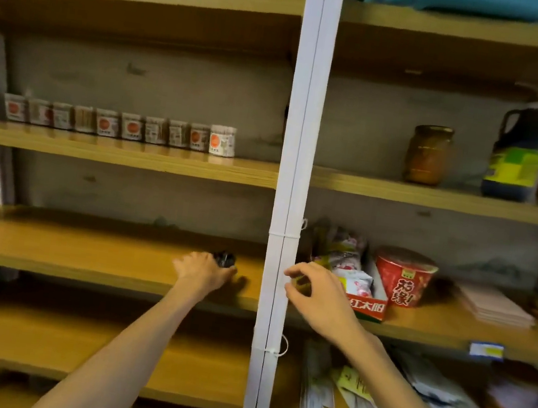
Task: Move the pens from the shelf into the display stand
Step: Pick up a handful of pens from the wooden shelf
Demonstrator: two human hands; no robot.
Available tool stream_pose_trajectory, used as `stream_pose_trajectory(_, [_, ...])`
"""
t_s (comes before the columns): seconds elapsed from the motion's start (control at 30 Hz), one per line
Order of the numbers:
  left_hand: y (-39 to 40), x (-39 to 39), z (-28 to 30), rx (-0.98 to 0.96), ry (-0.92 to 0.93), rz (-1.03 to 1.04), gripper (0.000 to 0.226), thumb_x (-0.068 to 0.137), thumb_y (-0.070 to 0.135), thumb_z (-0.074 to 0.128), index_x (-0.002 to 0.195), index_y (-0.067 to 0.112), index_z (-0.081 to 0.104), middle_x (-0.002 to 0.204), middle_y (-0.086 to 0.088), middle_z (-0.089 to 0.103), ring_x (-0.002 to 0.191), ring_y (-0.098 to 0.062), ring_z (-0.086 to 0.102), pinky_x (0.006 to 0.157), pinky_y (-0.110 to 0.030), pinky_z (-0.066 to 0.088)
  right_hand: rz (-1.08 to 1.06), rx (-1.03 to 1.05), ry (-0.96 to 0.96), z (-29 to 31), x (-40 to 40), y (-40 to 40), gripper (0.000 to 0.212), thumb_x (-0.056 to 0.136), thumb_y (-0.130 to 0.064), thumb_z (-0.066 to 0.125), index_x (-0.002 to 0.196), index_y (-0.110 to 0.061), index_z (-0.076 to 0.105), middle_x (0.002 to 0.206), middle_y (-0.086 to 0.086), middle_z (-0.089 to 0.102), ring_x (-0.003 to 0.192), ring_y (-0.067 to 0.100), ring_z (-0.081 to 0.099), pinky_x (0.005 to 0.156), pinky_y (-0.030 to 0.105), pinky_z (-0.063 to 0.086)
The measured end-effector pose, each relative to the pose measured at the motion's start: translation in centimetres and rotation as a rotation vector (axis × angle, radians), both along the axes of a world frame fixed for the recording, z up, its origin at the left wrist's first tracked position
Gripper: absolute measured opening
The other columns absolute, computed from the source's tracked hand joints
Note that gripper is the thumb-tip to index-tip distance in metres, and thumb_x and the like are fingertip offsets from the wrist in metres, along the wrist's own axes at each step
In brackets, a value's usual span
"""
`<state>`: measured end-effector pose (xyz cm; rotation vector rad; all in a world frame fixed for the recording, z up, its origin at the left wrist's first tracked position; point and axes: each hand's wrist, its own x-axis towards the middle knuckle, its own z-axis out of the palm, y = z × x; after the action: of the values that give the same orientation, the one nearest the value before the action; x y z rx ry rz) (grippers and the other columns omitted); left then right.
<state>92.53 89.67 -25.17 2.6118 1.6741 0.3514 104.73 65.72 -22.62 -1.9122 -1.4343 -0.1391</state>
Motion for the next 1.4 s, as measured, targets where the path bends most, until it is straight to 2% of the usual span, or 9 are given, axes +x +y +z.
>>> stream_pose_trajectory(0.27, [2.9,5.5,1.0,-0.127,0.048,-0.016,0.071,0.082,0.083,0.049,0.113,0.021,0.062,0.100,0.000,0.062,0.094,-0.019,0.060,0.088,-0.031,0.048,-0.054,0.000,0.008,-0.1,3.8,-2.3,0.021,0.095,-0.033,0.065,0.116,-0.035,0.065,0.116,-0.017,0.060,0.108,0.000,0.056,0.091,0.020,0.050])
stream_pose_trajectory(0.5, [2.8,5.5,0.8,-0.118,0.070,-0.062,0.045,0.099,0.055,0.048,0.122,0.019,0.062,0.107,-0.002,0.063,0.098,-0.021,0.061,0.089,-0.032,0.049,-0.064,0.001,0.004,0.5,4.5,-2.7,0.018,0.096,-0.032,0.065,0.113,-0.034,0.067,0.115,-0.018,0.062,0.108,-0.002,0.055,0.088,0.015,0.044])
stream_pose_trajectory(0.63, [2.3,4.9,0.1,-0.036,0.052,-0.081,0.040,0.101,0.051,0.046,0.115,0.018,0.063,0.098,-0.001,0.061,0.087,-0.018,0.060,0.076,-0.029,0.047,-0.048,0.011,0.010,0.5,3.6,-2.1,0.015,0.096,-0.030,0.065,0.111,-0.034,0.068,0.110,-0.017,0.061,0.102,-0.003,0.056,0.078,0.010,0.042])
stream_pose_trajectory(0.8, [2.4,3.9,-0.9,-0.046,-0.422,-0.093,0.034,0.100,0.041,0.057,0.100,0.007,0.055,0.079,0.001,0.056,0.064,-0.013,0.054,0.050,-0.023,0.037,-0.042,0.013,-0.009,0.4,2.9,-1.8,0.014,0.097,-0.030,0.065,0.110,-0.033,0.068,0.108,-0.016,0.062,0.102,-0.001,0.057,0.084,0.014,0.046])
stream_pose_trajectory(0.93, [3.0,3.0,-1.5,-0.178,-0.738,-0.163,0.023,0.103,0.023,0.055,0.110,0.002,0.055,0.092,-0.008,0.057,0.079,-0.021,0.052,0.062,-0.028,0.040,-0.080,0.053,-0.032,0.7,2.2,-1.4,0.011,0.097,-0.031,0.064,0.106,-0.033,0.071,0.103,-0.016,0.064,0.095,0.001,0.060,0.087,0.023,0.055])
stream_pose_trajectory(1.1, [3.0,3.0,-2.6,-0.420,-1.149,-0.234,0.010,0.101,0.011,0.053,0.108,0.015,0.059,0.093,-0.010,0.061,0.070,-0.016,0.048,0.062,-0.028,0.039,-0.067,0.070,-0.048,1.7,1.7,-1.1,0.012,0.098,-0.031,0.064,0.107,-0.032,0.071,0.102,-0.016,0.063,0.087,0.001,0.061,0.080,0.022,0.057])
stream_pose_trajectory(1.23, [2.6,3.6,-1.7,-0.427,-1.333,-0.254,0.015,0.098,0.012,0.063,0.112,0.017,0.062,0.103,-0.008,0.064,0.084,-0.017,0.054,0.082,-0.037,0.048,-0.080,0.051,-0.049,1.5,1.9,-1.2,0.013,0.098,-0.031,0.064,0.109,-0.031,0.071,0.106,-0.015,0.064,0.091,0.003,0.062,0.084,0.025,0.058])
stream_pose_trajectory(1.3, [2.4,3.9,-1.8,-0.392,-1.362,-0.229,0.023,0.095,0.021,0.069,0.116,0.017,0.061,0.101,-0.005,0.065,0.086,-0.017,0.056,0.080,-0.036,0.048,-0.077,0.045,-0.050,1.2,2.0,-1.2,0.013,0.098,-0.030,0.063,0.108,-0.031,0.071,0.106,-0.015,0.064,0.094,0.001,0.061,0.086,0.023,0.056])
stream_pose_trajectory(1.4, [2.2,4.3,-2.2,-0.366,-1.375,-0.177,0.011,0.095,0.027,0.069,0.100,0.020,0.062,0.089,-0.006,0.065,0.081,-0.021,0.059,0.069,-0.034,0.049,-0.074,0.025,-0.058,0.7,2.4,-1.4,0.012,0.097,-0.030,0.064,0.106,-0.032,0.071,0.105,-0.015,0.064,0.095,-0.001,0.060,0.086,0.019,0.052])
